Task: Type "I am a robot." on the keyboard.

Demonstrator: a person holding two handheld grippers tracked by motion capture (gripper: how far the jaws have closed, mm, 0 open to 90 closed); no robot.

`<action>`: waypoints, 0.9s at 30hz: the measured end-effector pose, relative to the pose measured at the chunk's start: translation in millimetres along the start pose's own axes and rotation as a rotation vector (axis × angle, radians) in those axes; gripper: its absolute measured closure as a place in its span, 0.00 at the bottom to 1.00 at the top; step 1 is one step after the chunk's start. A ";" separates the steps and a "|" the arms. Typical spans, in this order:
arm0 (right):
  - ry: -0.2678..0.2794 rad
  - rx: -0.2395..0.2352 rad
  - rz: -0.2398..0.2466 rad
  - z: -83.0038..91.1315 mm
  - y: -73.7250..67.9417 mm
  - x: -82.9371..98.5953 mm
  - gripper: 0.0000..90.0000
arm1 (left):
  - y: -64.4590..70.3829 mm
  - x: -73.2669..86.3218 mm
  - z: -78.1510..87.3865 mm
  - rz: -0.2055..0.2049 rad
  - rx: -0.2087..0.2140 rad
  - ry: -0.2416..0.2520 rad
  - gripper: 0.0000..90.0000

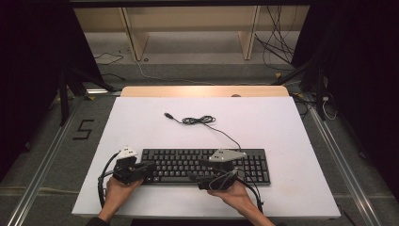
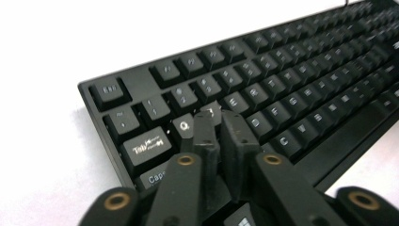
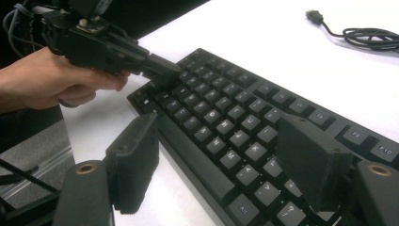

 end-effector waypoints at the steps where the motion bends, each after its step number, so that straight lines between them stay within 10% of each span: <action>1: 0.003 0.002 0.000 0.3 0.3 -0.2 0.35 | -0.1 -0.9 2.2 0.001 0.003 0.013 0.91; 27: -0.026 0.015 -0.009 -13.1 8.4 -1.8 0.46 | 7.7 -3.4 22.6 0.051 0.094 0.136 0.44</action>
Point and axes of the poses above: each handheld gripper's, and its own axes: z roughly backward along the jaws, x roughly out of its underside, y roughly to its right, the point moved 2 cm from there along -z, roughly forward along the jaws, and after that the axes turned 4 degrees about -x, right-handed, at the moved point
